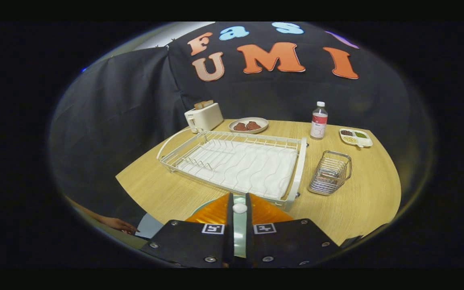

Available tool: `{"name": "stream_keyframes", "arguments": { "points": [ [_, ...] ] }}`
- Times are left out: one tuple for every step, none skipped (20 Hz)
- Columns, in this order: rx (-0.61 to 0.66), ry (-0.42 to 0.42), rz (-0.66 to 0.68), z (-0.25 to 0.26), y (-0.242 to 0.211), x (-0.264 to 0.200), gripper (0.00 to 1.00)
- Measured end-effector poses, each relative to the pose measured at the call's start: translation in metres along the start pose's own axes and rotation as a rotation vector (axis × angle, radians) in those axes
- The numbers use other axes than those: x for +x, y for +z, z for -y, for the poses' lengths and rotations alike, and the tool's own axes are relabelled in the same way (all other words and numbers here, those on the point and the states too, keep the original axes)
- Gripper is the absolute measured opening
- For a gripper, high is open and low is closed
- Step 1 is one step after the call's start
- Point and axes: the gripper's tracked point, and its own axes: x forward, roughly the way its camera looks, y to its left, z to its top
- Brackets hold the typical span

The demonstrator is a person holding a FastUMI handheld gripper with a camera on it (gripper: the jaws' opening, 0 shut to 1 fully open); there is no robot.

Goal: Take the plate from the dish rack, then take the spoon from the basket and place it into the plate.

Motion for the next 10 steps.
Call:
{"name": "stream_keyframes", "arguments": {
  "points": [
    [0.007, -0.009, -0.015, 0.004, -0.005, -0.001, 0.12],
    [0.013, -0.024, -0.045, 0.011, -0.013, -0.001, 0.14],
    [0.017, -0.033, -0.071, 0.013, -0.02, -0.003, 0.16],
    [0.02, -0.044, -0.093, 0.017, -0.027, -0.004, 0.17],
    [0.027, -0.045, -0.112, 0.018, -0.033, -0.006, 0.18],
    [0.036, -0.051, -0.126, 0.02, -0.038, -0.007, 0.19],
    [0.049, -0.055, -0.123, 0.022, -0.038, -0.01, 0.2],
    [0.065, -0.06, -0.116, 0.025, -0.037, -0.012, 0.2],
    [0.082, -0.063, -0.106, 0.026, -0.035, -0.014, 0.2],
    [0.094, -0.069, -0.096, 0.029, -0.03, -0.017, 0.2]
  ]
}}
